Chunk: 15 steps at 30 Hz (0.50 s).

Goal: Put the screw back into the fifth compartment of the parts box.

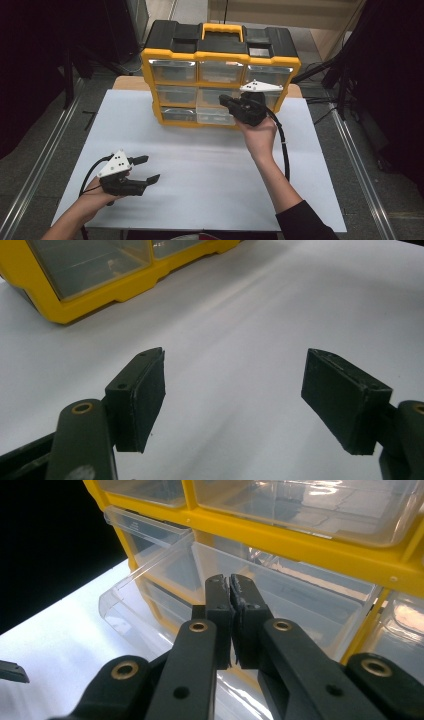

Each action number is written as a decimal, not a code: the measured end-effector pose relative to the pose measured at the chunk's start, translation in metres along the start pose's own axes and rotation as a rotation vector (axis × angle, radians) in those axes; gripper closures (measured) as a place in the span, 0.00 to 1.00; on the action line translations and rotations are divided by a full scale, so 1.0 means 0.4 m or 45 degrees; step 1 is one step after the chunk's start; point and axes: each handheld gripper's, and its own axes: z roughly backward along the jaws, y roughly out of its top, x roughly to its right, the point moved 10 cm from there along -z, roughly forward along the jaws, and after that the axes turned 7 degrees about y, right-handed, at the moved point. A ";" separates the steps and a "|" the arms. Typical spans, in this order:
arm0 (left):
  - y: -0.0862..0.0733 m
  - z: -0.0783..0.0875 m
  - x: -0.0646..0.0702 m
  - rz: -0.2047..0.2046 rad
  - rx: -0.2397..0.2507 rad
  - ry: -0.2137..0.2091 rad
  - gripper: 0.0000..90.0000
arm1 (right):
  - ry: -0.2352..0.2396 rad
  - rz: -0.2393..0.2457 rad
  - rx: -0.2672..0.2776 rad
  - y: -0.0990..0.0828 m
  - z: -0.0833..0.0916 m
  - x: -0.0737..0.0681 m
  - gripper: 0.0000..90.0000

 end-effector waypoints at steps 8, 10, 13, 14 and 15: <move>0.000 0.001 0.000 0.000 0.001 0.001 0.29 | 0.009 -0.009 -0.008 -0.005 -0.004 -0.001 0.98; 0.000 0.000 0.000 0.002 0.001 0.000 0.29 | 0.011 -0.009 -0.012 -0.007 -0.006 -0.002 0.98; 0.000 0.000 0.000 -0.001 0.001 0.000 0.29 | 0.013 -0.010 -0.013 -0.007 -0.006 -0.002 0.97; 0.000 0.000 0.000 -0.002 0.000 0.000 0.29 | 0.021 -0.011 -0.009 -0.006 -0.006 -0.002 0.96; 0.000 0.001 0.000 -0.001 0.000 0.000 0.29 | 0.031 -0.013 -0.007 -0.005 -0.006 -0.003 0.90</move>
